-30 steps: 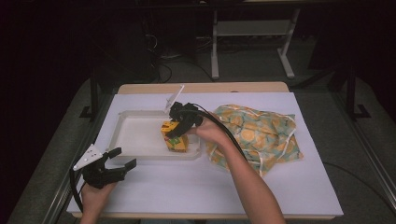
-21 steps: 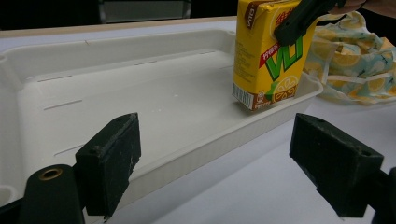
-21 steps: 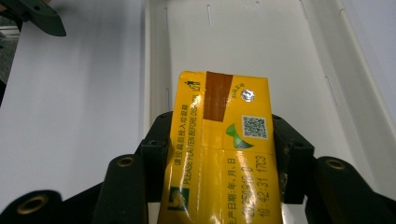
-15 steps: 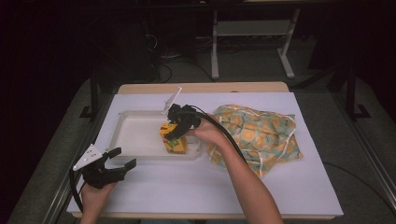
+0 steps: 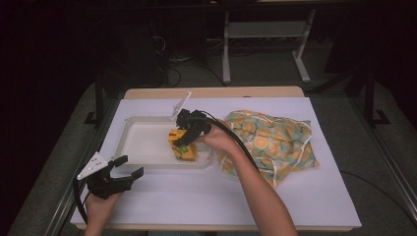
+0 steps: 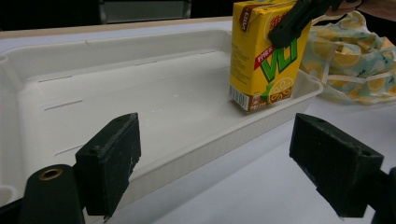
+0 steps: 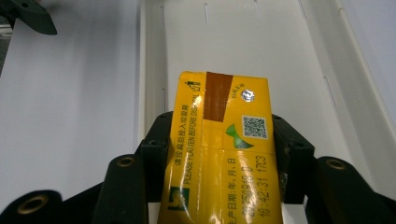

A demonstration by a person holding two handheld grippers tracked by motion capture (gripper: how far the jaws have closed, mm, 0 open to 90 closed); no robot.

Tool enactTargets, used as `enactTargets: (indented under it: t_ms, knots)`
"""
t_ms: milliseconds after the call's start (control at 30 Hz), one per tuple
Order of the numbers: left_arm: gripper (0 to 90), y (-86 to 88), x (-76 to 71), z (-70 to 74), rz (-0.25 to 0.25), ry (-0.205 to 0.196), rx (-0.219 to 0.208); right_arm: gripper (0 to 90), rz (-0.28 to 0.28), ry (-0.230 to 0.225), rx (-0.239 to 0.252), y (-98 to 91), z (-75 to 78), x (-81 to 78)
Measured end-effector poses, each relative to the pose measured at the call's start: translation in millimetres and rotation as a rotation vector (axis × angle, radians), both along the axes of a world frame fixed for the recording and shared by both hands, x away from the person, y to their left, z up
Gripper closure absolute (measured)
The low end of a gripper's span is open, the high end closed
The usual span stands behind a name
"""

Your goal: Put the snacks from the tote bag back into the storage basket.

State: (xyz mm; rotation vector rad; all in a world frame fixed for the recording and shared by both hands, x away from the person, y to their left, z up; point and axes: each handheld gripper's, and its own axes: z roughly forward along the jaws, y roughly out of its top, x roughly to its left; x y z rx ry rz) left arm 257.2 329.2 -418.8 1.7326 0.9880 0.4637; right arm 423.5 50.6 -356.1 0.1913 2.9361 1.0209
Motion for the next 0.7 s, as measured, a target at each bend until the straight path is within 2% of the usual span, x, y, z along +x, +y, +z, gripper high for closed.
enactTargets:
  t_ms: [367,433,700]
  knots:
    - [16.1,0.1,0.3,0.0,0.001,-0.002,0.000,49.0,0.015,0.002,0.002,2.2,-4.1,1.3]
    - [16.1,0.4,0.2,0.3,-0.001,-0.003,0.002,49.0,0.019,-0.003,-0.013,2.2,-4.9,1.6]
    - [16.1,0.0,0.2,0.3,-0.003,-0.004,0.002,48.9,0.017,0.000,-0.003,1.7,-6.1,2.0]
